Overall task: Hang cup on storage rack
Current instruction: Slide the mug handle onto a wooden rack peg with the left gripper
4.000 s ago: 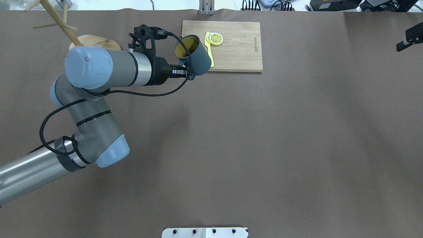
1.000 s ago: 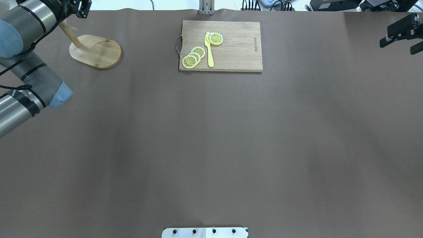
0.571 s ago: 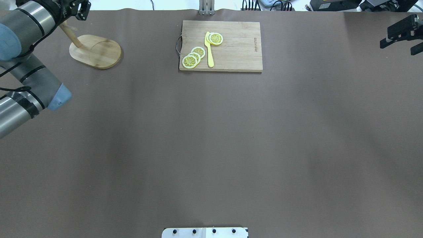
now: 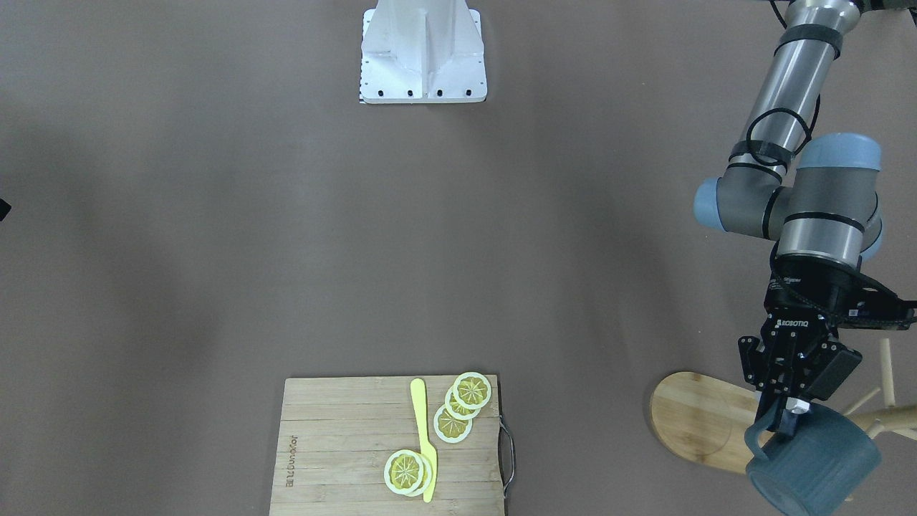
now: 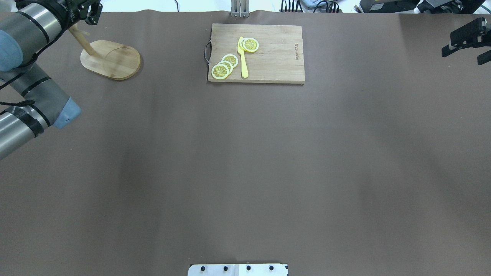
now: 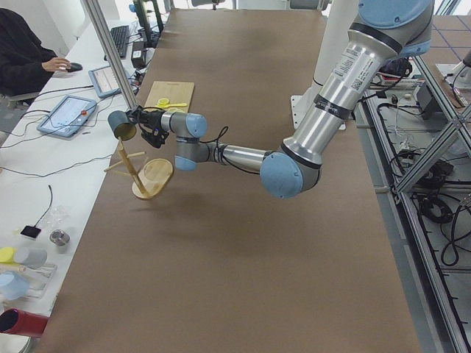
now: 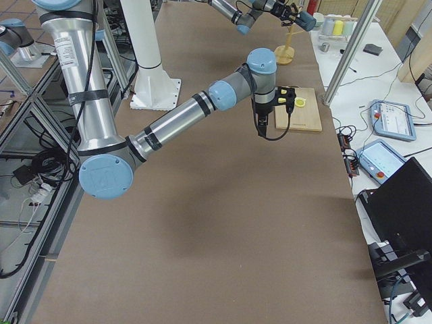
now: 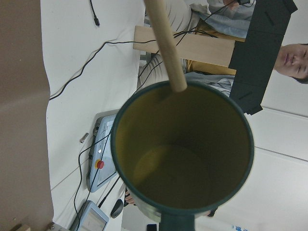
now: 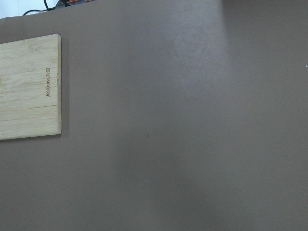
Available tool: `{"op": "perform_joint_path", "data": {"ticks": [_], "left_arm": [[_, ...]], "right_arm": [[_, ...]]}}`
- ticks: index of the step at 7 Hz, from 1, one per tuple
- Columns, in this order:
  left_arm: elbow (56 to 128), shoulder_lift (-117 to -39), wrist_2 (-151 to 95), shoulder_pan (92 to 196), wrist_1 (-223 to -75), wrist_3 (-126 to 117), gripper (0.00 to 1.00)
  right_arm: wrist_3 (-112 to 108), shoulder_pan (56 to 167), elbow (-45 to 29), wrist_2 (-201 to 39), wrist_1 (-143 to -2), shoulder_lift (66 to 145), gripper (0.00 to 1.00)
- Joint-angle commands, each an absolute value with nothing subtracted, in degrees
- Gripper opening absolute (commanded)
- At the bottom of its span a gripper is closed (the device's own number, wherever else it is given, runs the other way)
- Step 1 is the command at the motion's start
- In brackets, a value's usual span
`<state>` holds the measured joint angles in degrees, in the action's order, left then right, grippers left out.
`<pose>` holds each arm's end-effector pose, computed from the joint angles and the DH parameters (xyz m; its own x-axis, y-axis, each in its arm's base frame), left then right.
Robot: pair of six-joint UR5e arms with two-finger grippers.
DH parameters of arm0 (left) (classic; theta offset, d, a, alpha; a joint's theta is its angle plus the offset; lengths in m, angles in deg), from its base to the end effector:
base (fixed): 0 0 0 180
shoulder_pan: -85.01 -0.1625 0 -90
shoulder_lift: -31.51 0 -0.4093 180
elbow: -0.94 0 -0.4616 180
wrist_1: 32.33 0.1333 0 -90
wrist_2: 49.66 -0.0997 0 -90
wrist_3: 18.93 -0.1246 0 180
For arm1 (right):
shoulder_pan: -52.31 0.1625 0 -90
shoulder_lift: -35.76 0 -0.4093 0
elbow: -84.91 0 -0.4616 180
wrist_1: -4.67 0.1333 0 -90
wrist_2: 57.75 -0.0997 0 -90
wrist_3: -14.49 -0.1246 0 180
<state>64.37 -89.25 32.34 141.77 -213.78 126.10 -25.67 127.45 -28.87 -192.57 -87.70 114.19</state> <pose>0.3030 -0.7372 0.3691 -0.7718 -0.3028 -0.5592 0.4741 0.3121 -0.8233 -0.1074 -0.5823 0.3163 0.5875 0.1004 0.8030 -0.2143 0.9762 0.0347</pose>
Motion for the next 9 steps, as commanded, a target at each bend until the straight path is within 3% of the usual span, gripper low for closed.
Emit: {"op": "perform_joint_path", "data": {"ticks": [1, 9], "left_arm": [[64.04, -89.25, 32.52, 142.13, -214.17, 126.7, 0.0], [64.57, -83.98, 35.51, 142.66, -220.94, 128.46, 0.0]], "right_arm": [[-25.68, 127.46, -28.99, -192.4, -87.7, 114.25, 1.0], [-25.59, 127.54, -28.99, -192.23, -87.7, 114.51, 1.0]]}}
